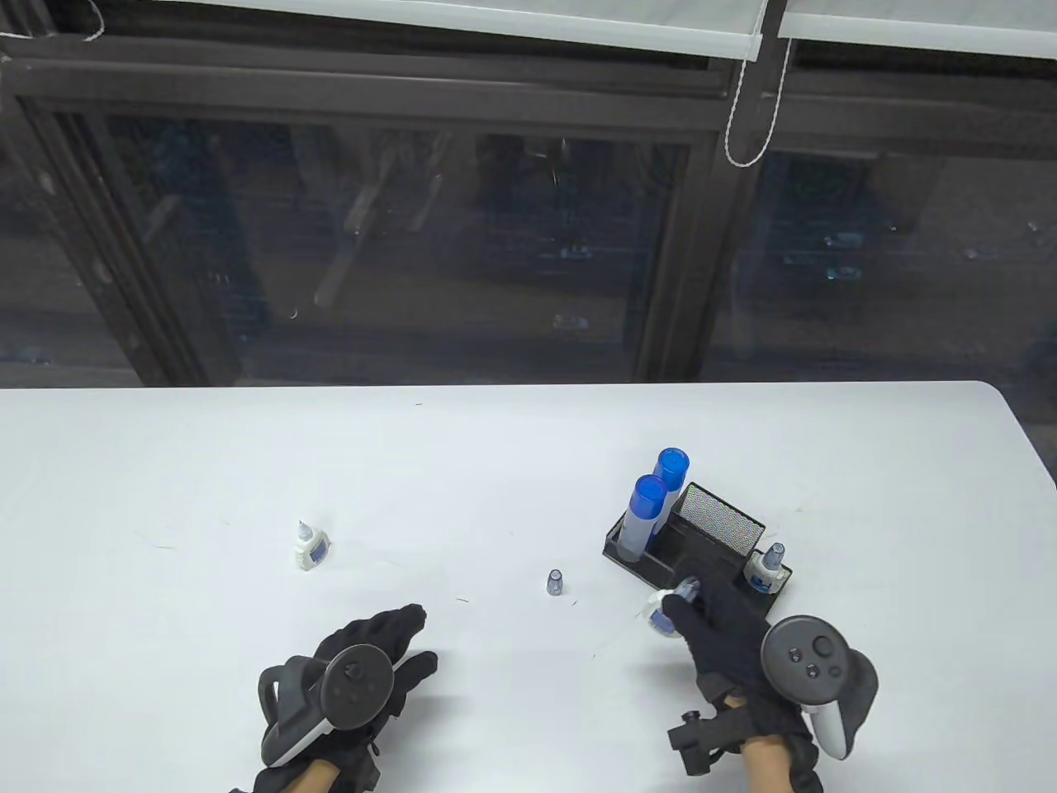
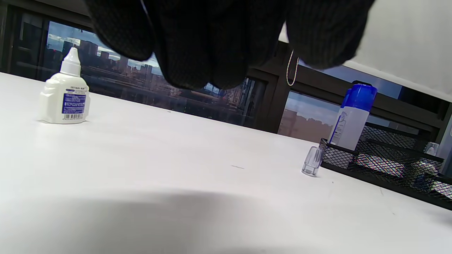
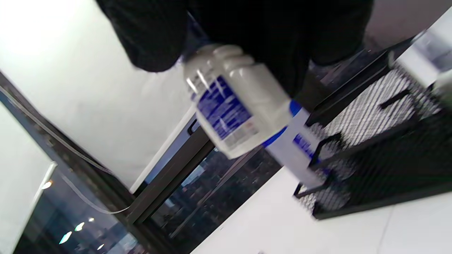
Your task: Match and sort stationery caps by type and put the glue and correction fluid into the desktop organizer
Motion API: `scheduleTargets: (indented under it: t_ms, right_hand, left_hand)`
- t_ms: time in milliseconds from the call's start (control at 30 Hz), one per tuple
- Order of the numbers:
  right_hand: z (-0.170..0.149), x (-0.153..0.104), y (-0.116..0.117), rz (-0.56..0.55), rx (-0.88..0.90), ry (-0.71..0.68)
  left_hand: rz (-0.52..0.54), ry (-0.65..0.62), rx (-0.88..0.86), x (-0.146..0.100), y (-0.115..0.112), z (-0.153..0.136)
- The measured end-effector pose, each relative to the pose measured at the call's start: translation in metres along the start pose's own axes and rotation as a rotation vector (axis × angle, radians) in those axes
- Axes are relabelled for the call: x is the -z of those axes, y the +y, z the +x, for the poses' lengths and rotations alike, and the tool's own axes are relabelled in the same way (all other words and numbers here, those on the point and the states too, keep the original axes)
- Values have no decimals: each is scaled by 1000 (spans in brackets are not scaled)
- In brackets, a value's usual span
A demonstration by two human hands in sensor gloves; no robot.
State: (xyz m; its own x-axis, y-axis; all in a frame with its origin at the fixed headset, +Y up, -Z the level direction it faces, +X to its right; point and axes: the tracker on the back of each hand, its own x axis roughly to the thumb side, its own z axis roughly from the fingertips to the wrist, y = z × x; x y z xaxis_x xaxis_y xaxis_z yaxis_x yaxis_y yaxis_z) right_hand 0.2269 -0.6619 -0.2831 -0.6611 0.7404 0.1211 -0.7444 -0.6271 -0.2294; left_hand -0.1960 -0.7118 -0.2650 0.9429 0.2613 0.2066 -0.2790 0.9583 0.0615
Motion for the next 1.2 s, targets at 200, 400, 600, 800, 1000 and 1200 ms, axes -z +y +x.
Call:
scheduleTargets:
  t_ms: [200,400,600,800,1000,1200]
  right_hand:
    - [-38,28,-29,-82,-155,153]
    - [-69,47,-19,-37,-298,212]
    - [-87,52,-1,-9,-376,235]
    - [-94,52,10,-7,-434,233]
    - [-97,53,22,1,-525,235]
    - [-94,53,24,10,-541,243]
  left_hand:
    - [-8,10,-11,1,0,-2]
    - [-31,8,-15,2,-4,-6]
    - [-34,21,-3,0,-5,-8]
    - [-45,10,18,0,-7,-7]
    - [-57,0,24,1,-9,-6]
    - [-70,-10,35,2,-11,-4]
